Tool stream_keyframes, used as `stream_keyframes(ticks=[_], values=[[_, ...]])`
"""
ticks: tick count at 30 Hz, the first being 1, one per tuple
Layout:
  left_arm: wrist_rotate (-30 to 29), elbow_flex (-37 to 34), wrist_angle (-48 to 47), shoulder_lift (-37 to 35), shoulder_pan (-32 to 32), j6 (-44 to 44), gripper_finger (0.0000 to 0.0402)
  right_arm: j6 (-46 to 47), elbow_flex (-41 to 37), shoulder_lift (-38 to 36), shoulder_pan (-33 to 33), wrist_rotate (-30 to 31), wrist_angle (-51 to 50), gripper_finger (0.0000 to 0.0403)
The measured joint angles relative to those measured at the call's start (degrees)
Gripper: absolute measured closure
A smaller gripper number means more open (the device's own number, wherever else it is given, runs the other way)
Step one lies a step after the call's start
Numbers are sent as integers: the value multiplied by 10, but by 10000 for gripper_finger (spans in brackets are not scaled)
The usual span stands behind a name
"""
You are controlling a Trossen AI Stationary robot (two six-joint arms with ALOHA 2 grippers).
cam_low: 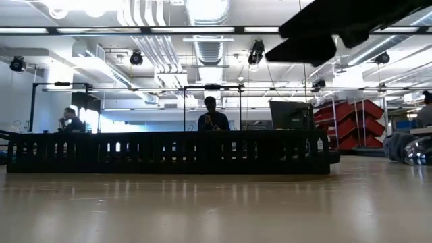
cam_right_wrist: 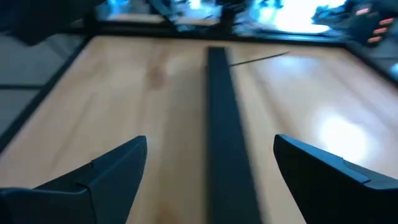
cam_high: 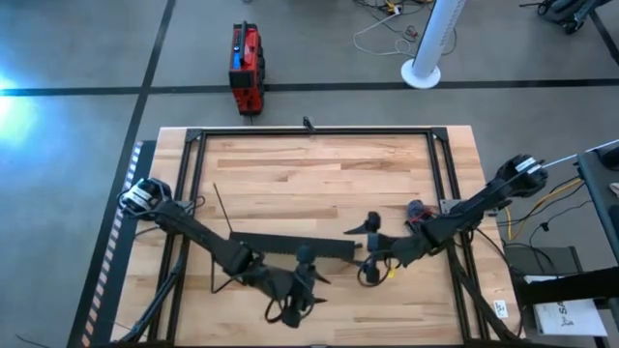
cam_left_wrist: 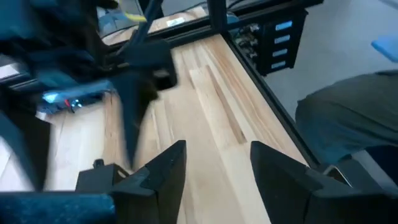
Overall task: Ziptie cables
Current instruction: Close the cable duct using the cable lid
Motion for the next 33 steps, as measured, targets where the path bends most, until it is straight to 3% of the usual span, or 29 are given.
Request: stream_keyframes(ticks=[9,13,26,33], values=[[-19,-3,-45,0,-30,-39,278,11,119,166,4,-57,-16,68],[-19,-3,-49,0,-32,-42,295,7,181,202,4,-99,-97,85],[-43,-12,-56,0,-40,-50,327,7,335,324,-41,-96,-306,201],[-56,-16,-73,0,-65,-73,338,-16,345,326,-84,-36,-351,263]])
